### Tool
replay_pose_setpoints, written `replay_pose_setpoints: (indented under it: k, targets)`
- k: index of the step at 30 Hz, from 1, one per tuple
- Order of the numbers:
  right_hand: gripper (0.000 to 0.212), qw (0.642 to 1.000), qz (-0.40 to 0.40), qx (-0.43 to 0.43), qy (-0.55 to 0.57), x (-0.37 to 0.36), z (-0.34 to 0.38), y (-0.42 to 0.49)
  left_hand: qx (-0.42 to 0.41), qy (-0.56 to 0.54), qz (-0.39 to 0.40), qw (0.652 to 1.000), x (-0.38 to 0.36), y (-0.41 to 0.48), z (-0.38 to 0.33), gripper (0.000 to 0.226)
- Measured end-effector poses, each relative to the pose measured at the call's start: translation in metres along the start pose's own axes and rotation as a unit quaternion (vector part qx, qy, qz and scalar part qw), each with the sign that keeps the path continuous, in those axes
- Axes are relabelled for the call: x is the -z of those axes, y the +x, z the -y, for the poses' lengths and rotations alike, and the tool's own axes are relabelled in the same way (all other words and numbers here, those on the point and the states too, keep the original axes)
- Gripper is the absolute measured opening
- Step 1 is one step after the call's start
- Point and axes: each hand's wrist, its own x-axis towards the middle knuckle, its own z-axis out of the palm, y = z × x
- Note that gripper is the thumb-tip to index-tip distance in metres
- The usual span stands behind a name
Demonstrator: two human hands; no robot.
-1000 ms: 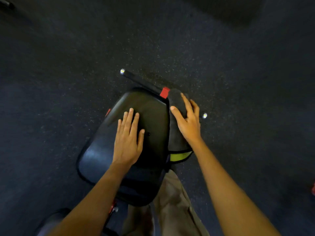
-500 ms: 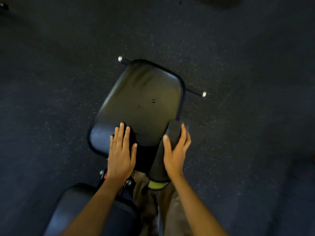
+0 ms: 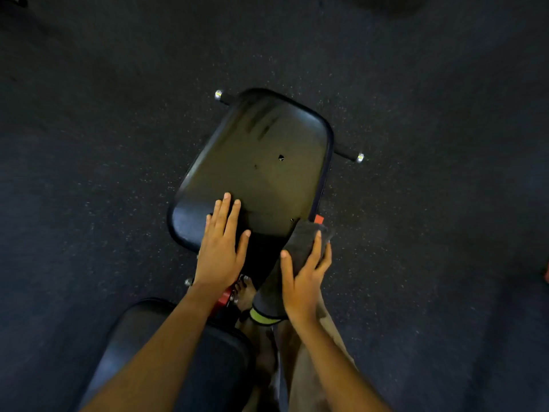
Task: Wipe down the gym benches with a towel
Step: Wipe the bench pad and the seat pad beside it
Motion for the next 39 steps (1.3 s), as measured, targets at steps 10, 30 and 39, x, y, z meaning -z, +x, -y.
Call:
replay_pose_setpoints:
  k: [10, 30, 39]
  targets:
    - [0.067, 0.994, -0.022, -0.008, -0.103, 0.009, 0.042, 0.072, -0.013, -0.016, 0.002, 1.000, 0.002, -0.001, 0.001, 0.056]
    - [0.060, 0.737, 0.139, 0.504, -0.429, -0.053, 0.069, 0.016, 0.214, 0.052, 0.001, 0.975, -0.005, -0.141, 0.038, 0.054]
    - [0.046, 0.440, 0.251, 0.730, -0.458, 0.031, -0.003, 0.041, 0.221, 0.142, 0.012, 0.965, -0.012, -0.153, 0.041, 0.056]
